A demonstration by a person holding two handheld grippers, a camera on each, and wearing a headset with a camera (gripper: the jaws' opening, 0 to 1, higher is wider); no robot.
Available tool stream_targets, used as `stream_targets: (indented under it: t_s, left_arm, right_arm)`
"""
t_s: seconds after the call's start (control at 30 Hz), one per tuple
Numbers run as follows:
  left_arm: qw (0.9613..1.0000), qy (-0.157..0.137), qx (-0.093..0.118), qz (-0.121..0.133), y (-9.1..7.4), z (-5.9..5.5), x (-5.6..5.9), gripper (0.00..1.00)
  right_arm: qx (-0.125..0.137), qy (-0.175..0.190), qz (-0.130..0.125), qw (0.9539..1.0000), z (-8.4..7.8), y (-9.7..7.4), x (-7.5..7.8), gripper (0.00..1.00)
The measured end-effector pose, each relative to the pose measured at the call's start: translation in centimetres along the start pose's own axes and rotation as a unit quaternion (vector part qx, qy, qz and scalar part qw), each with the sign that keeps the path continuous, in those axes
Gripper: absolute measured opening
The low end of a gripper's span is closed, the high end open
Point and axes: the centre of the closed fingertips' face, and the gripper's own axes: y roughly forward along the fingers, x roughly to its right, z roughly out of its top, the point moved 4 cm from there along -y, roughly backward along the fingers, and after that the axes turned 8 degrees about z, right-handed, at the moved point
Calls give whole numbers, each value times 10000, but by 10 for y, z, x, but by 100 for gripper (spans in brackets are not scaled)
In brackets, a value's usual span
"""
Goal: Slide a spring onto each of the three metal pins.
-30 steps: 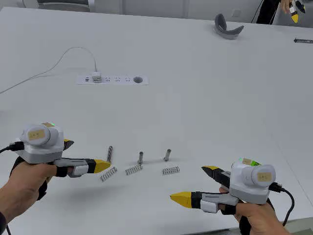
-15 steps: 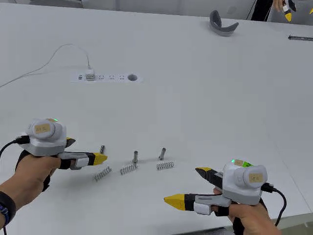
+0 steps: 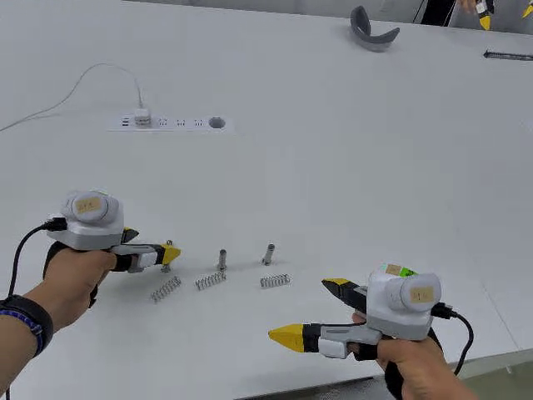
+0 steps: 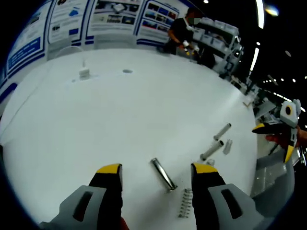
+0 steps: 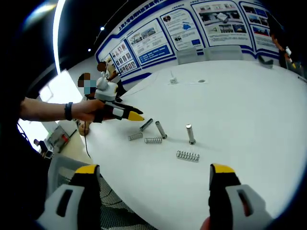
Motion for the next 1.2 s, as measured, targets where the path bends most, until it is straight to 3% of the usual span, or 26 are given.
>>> stream_targets:
  t_s: [0.27, 0.67, 0.8, 0.87, 1.0, 1.2]
  left_arm:
    - [9997, -191, -141, 112, 14, -5, 2, 42]
    - [9982, -373, -302, 349, 22, -8, 5, 20]
    - [9979, -262, -382, 454, 24, -8, 6, 16]
    - [9973, -10, -473, 559, 24, -10, 4, 12]
    - [9973, 25, -502, 533, 23, -12, 3, 10]
    - [9949, 422, -679, 618, 17, -15, -3, 9]
  right_arm:
    - [-27, 28, -17, 10000, -2, -1, 3, 95]
    - [-69, 96, -37, 9999, -6, -4, 4, 95]
    - [-72, 108, -27, 9999, -6, -3, 5, 95]
    - [-77, 99, -15, 9999, -5, -3, 4, 95]
    - [-79, 87, -15, 9999, -5, -2, 4, 95]
    - [-91, 71, -28, 9999, -4, -2, 5, 95]
